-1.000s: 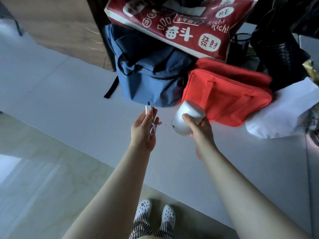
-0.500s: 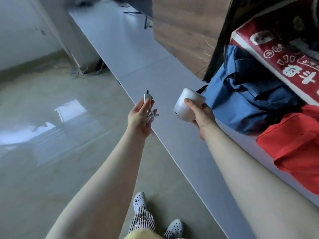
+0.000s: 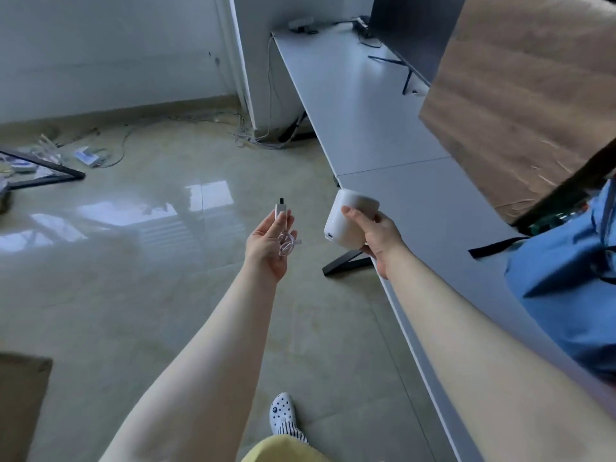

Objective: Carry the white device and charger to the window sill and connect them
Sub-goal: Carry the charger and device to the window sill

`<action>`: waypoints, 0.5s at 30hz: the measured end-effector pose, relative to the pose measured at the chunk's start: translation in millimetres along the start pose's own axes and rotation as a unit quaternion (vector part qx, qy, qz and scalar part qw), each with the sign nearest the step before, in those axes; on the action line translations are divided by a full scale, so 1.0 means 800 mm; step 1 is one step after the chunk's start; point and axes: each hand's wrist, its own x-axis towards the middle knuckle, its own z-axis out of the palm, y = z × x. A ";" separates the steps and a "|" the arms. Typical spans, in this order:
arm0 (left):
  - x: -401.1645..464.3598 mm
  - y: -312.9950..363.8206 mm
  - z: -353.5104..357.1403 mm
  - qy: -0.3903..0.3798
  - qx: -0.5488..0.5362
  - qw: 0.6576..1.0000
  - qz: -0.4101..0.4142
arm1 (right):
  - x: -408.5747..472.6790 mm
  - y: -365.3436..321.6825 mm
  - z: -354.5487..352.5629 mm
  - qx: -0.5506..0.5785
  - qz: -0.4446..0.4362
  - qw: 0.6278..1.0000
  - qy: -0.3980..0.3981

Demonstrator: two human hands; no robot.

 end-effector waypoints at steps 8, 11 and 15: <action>0.056 0.084 -0.062 0.025 -0.024 0.999 0.010 | 0.044 -0.018 0.131 -0.016 0.001 0.999 -0.046; 0.072 0.114 -0.085 0.040 -0.031 0.999 0.017 | 0.054 -0.023 0.170 -0.022 0.006 0.998 -0.060; 0.090 0.150 -0.107 0.058 -0.046 0.997 0.028 | 0.072 -0.031 0.216 -0.051 0.013 0.996 -0.076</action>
